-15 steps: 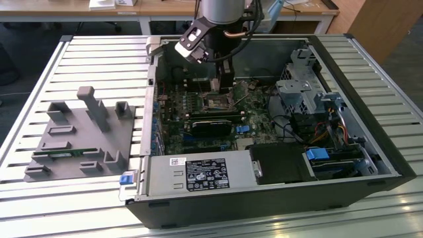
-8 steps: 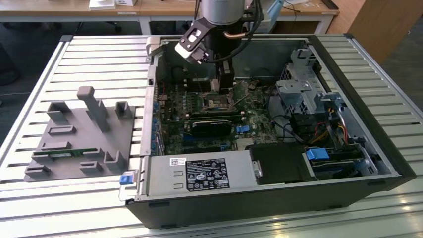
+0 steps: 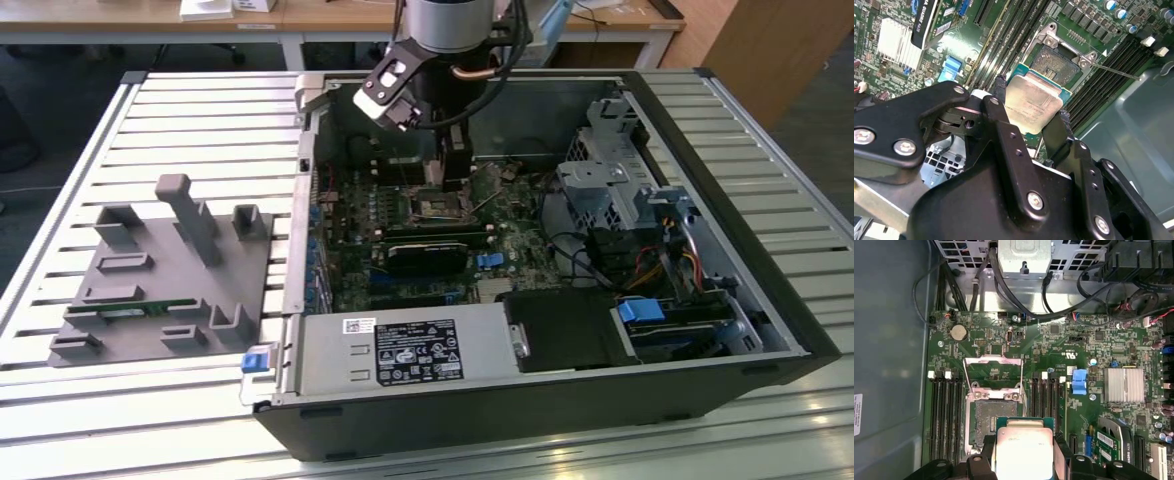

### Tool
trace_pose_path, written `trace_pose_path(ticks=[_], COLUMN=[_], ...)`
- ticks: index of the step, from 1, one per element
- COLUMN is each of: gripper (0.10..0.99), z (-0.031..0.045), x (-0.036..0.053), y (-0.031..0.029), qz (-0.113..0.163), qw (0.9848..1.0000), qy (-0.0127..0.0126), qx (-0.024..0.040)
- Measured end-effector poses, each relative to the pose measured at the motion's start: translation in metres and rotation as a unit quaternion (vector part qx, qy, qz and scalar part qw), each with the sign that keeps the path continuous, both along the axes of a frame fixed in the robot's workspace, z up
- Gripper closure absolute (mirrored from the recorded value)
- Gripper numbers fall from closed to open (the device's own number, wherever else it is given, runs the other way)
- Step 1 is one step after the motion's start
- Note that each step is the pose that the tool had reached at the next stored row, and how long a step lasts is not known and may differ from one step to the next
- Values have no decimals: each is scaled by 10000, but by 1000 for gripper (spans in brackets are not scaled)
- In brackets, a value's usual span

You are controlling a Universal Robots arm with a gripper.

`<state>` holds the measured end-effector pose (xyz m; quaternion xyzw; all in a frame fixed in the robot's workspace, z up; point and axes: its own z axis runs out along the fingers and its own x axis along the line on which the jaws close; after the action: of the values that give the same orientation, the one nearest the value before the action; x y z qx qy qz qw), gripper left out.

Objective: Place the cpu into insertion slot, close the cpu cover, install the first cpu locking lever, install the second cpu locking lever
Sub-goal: 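Place the cpu into insertion slot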

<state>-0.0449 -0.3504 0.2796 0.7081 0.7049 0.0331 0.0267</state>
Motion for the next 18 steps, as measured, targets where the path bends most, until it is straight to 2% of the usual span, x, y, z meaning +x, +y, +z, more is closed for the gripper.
trace_pose_path(ticks=[12,18], gripper=[545,545], z=[-59,-76], x=[0,0], y=[7,7], qz=[7,117], qw=[10000,9999], qy=[1,0], qx=[-2,0])
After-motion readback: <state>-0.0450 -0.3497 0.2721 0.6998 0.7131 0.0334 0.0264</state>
